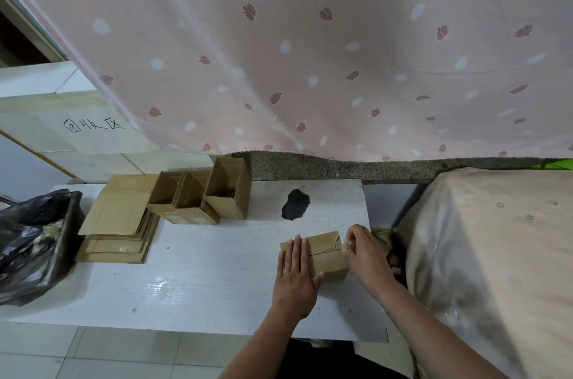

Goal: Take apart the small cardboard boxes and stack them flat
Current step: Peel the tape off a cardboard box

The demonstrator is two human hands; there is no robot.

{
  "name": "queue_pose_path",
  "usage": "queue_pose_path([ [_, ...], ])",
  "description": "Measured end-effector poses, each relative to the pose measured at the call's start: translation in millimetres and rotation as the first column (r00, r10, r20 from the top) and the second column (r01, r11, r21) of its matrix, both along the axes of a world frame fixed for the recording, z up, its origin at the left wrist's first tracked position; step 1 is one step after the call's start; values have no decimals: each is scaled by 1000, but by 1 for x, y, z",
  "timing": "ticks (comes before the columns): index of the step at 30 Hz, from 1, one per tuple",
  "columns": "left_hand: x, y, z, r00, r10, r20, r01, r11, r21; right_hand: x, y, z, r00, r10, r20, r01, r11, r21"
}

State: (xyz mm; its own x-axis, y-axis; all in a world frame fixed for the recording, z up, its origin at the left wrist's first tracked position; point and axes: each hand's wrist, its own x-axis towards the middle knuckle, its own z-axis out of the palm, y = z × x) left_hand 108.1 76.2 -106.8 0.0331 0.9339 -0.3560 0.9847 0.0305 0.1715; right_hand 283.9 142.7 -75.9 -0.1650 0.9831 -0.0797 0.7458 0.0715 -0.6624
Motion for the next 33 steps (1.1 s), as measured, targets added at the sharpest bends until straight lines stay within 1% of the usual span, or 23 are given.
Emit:
queue_pose_path([
  [3, -1, -1, 0, 1000, -6, 3, 6, 1000, 0, 4, 1, -3, 999, 54, -1, -54, 998, -14],
  [5, -3, -2, -2, 1000, -23, 17, 23, 1000, 13, 6, 1, -6, 1000, 12, 9, -12, 999, -45],
  [9, -11, -7, -7, 996, -53, 74, 47, 996, 75, 14, 0, -12, 990, -91, 112, 100, 992, -79],
  [11, -19, -9, -10, 994, -81, 71, 75, 994, 82, 17, 1, -11, 987, -111, 114, 123, 986, -110],
  [15, -33, -14, -13, 995, -72, 66, 67, 995, 78, 10, 0, 1, 990, -135, 51, 142, 970, -196],
  [16, -35, -15, -13, 996, -63, 65, 59, 996, 65, 7, 0, 5, 989, -146, 13, 145, 966, -213],
  [17, -37, -15, -12, 997, -54, 55, 51, 997, 60, 5, -1, 11, 989, -146, -36, 133, 963, -234],
  [20, -41, -14, -5, 1000, -14, 13, 12, 996, 89, -3, 2, 31, 987, -78, -144, 30, 950, -310],
  [21, -40, -12, -1, 999, 2, 33, -5, 995, 102, -5, 3, 36, 982, -63, -177, 0, 942, -335],
  [23, -33, -6, 7, 991, 21, 131, -42, 986, 160, -13, 2, 43, 974, -44, -224, -42, 930, -366],
  [27, -19, 7, 16, 952, -9, 305, -70, 967, 245, -26, 3, 49, 978, 1, -210, -89, 909, -407],
  [28, -17, 8, 16, 934, -2, 358, -90, 966, 242, -26, 4, 50, 980, 5, -201, -86, 913, -398],
  [30, -16, 9, 15, 884, 47, 465, -148, 972, 184, -22, 5, 50, 983, 3, -184, -67, 936, -345],
  [33, -19, 11, 12, 839, 82, 538, -166, 980, 110, -18, 3, 46, 995, 41, -90, -61, 971, -232],
])
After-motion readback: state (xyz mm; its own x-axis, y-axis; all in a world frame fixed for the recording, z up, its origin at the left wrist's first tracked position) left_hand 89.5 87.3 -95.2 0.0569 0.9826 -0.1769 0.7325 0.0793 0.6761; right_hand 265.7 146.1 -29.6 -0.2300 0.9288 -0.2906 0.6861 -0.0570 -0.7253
